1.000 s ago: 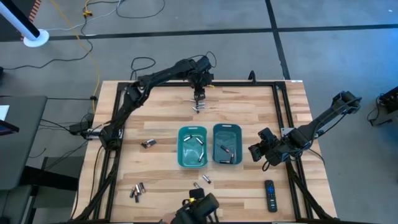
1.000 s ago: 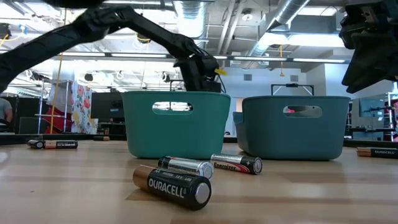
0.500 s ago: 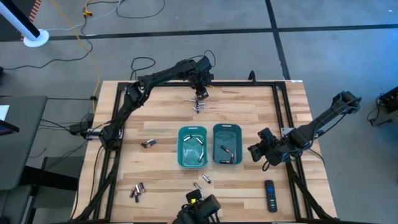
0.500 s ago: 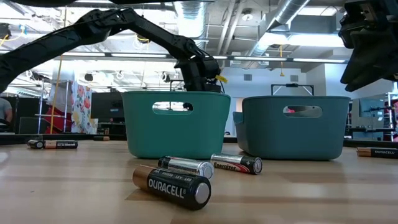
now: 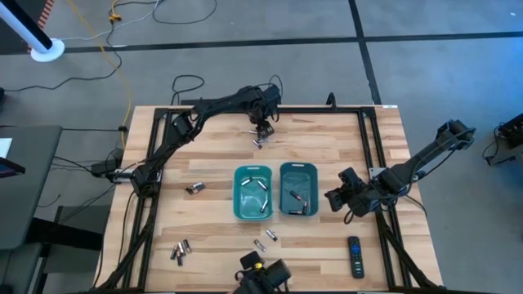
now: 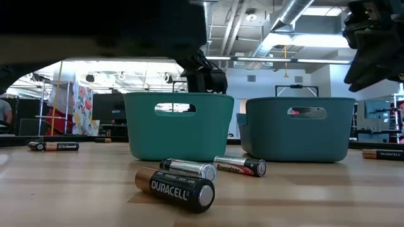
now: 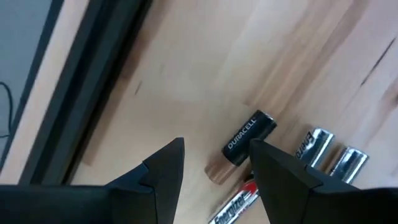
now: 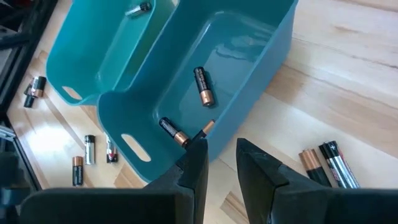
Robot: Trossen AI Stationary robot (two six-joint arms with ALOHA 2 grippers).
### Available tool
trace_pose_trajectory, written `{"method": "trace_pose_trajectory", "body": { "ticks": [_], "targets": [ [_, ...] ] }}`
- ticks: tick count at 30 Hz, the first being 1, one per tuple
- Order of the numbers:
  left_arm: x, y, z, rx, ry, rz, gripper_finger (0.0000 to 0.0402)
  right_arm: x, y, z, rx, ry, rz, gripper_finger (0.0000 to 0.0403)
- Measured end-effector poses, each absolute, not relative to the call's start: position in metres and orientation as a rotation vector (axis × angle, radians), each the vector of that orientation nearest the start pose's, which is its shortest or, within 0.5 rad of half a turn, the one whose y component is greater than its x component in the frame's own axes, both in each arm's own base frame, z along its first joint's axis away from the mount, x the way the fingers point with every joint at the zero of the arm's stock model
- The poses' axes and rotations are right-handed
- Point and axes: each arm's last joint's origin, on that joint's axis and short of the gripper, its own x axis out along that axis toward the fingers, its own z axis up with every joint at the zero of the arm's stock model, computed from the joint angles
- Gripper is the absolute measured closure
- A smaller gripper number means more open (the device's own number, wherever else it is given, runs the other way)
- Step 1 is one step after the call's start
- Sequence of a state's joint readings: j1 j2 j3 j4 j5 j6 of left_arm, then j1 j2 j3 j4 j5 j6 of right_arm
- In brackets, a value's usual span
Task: Sort batteries
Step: Put the black battery into the blue bin
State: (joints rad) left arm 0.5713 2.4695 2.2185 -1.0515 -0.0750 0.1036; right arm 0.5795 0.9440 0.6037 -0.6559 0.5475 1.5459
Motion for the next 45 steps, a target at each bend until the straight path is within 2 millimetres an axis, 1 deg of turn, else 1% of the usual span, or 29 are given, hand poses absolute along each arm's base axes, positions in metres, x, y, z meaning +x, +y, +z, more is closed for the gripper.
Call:
{"method": "trace_pose_trajectory", "body": {
  "ticks": [21, 25, 30, 32, 35, 40, 45],
  "targets": [
    [0.421, 0.274, 0.168, -0.267, 1.330, 0.462, 0.0224, 0.150, 0.079, 0.214, 0.928, 0.634, -0.584, 0.0300],
    [0.418, 0.275, 0.163, -0.352, 1.313, 0.454, 0.0225, 0.151, 0.079, 0.214, 0.932, 0.630, -0.581, 0.0300],
    [0.415, 0.284, 0.163, -0.498, 1.245, 0.471, 0.0236, 0.151, 0.079, 0.214, 0.936, 0.627, -0.578, 0.0300],
    [0.415, 0.288, 0.163, -0.538, 1.207, 0.482, 0.0241, 0.151, 0.080, 0.214, 0.938, 0.626, -0.576, 0.0300],
    [0.414, 0.289, 0.163, -0.577, 1.197, 0.491, 0.0250, 0.152, 0.080, 0.215, 0.946, 0.619, -0.570, 0.0300],
    [0.414, 0.288, 0.163, -0.585, 1.204, 0.497, 0.0265, 0.152, 0.080, 0.215, 0.948, 0.618, -0.568, 0.0300],
    [0.411, 0.284, 0.162, -0.524, 1.278, 0.510, 0.0275, 0.152, 0.080, 0.215, 0.946, 0.619, -0.568, 0.0300]
  ]
}}
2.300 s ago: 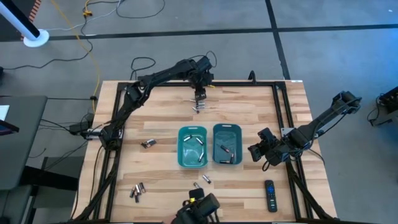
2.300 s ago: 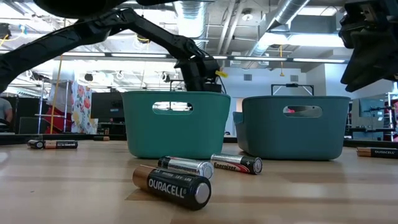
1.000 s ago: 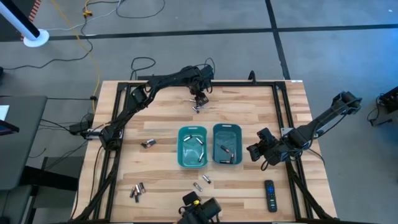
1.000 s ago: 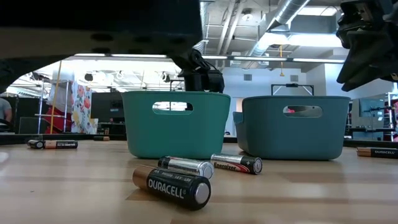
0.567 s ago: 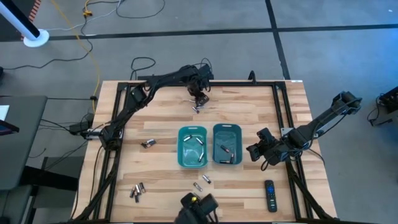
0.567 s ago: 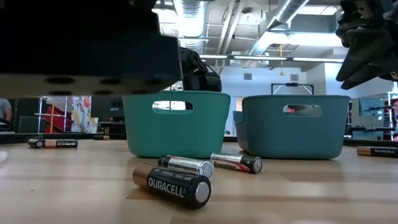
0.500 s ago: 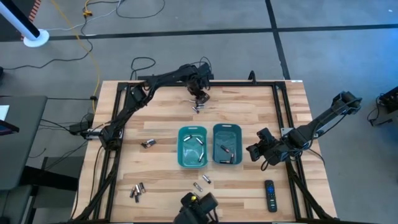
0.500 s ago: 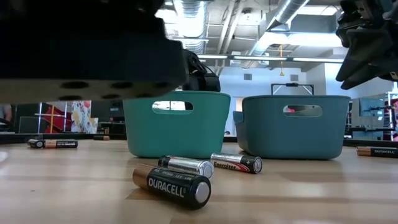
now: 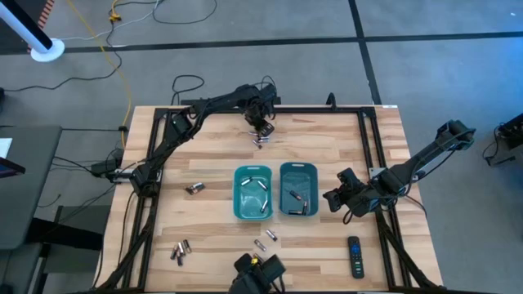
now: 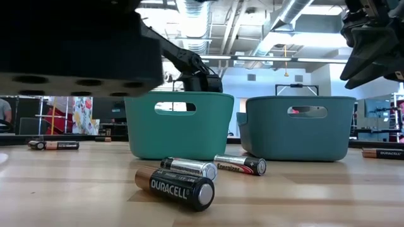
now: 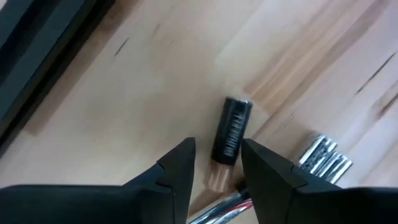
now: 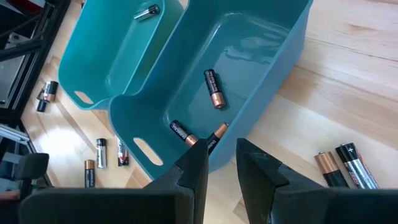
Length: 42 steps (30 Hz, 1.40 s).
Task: Sort batteries
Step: Put the black battery into the blue bin
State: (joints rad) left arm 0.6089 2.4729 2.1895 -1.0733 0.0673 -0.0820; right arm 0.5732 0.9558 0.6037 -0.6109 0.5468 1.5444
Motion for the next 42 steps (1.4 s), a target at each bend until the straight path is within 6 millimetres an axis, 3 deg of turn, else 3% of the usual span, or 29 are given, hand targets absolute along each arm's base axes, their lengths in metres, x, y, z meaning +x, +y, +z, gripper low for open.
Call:
{"method": "trace_pose_trajectory", "body": {
  "ticks": [10, 21, 42],
  "targets": [
    [0.4084, 0.2822, 0.1611, -0.502, 1.321, 0.506, 0.0293, 0.1519, 0.0801, 0.2150, 0.938, 0.621, -0.566, 0.0300],
    [0.4117, 0.2769, 0.1619, -0.473, 1.325, 0.448, 0.0365, 0.1534, 0.0811, 0.2162, 0.955, 0.608, -0.553, 0.0300],
    [0.4120, 0.2769, 0.1621, -0.445, 1.331, 0.457, 0.0364, 0.1533, 0.0811, 0.2162, 0.955, 0.608, -0.553, 0.0300]
  ]
}}
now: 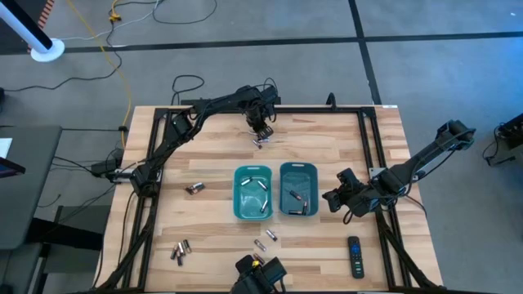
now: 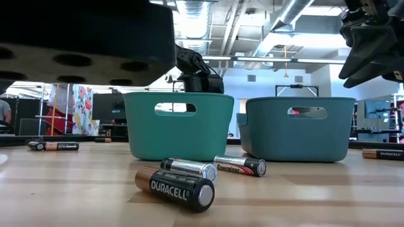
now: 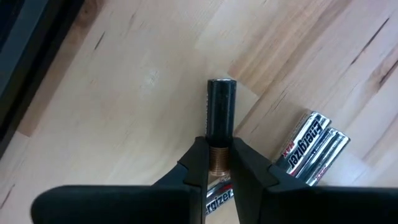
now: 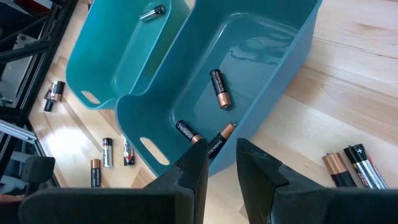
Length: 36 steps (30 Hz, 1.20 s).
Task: Sort batteries
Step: Put the black battery into the blue bin
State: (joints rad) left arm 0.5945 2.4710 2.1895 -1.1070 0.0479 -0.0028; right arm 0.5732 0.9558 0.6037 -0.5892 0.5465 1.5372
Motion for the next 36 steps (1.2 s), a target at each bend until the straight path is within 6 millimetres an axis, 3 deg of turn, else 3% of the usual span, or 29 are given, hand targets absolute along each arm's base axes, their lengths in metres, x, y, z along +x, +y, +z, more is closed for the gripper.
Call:
{"method": "trace_pose_trajectory", "body": {
  "ticks": [19, 29, 36],
  "targets": [
    [0.421, 0.264, 0.164, -0.411, 1.324, 0.439, 0.0363, 0.153, 0.081, 0.216, 0.954, 0.609, -0.553, 0.0300],
    [0.426, 0.253, 0.187, -0.371, 1.274, 0.435, 0.0363, 0.153, 0.081, 0.216, 0.953, 0.611, -0.552, 0.0300],
    [0.430, 0.233, 0.211, -0.327, 1.255, 0.416, 0.0363, 0.153, 0.081, 0.216, 0.951, 0.612, -0.550, 0.0300]
  ]
}}
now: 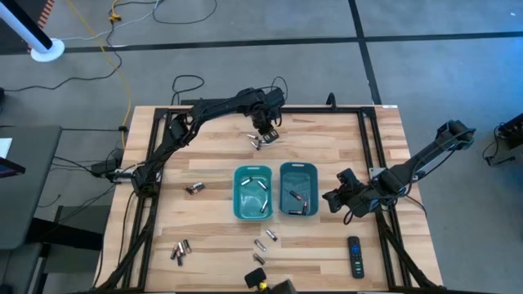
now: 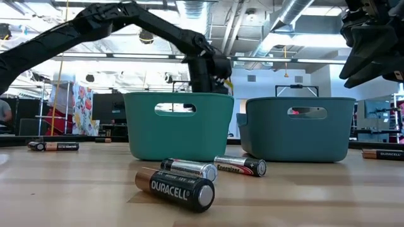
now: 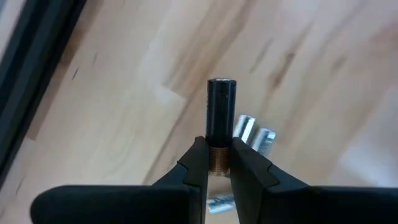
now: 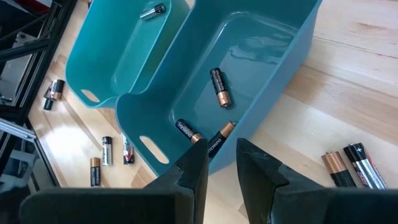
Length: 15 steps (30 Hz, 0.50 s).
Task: Sort batteries
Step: Put the black battery into the blue bin
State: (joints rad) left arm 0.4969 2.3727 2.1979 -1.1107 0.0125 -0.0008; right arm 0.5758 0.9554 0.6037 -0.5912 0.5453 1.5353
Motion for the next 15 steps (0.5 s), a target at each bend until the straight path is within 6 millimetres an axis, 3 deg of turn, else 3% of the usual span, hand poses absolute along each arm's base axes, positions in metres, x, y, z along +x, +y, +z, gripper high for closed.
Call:
{"method": "trace_pose_trajectory", "body": {
  "ticks": [15],
  "targets": [
    [0.437, 0.154, 0.289, -0.155, 1.110, 0.378, 0.0363, 0.153, 0.081, 0.216, 0.925, 0.620, -0.543, 0.0300]
  ]
}}
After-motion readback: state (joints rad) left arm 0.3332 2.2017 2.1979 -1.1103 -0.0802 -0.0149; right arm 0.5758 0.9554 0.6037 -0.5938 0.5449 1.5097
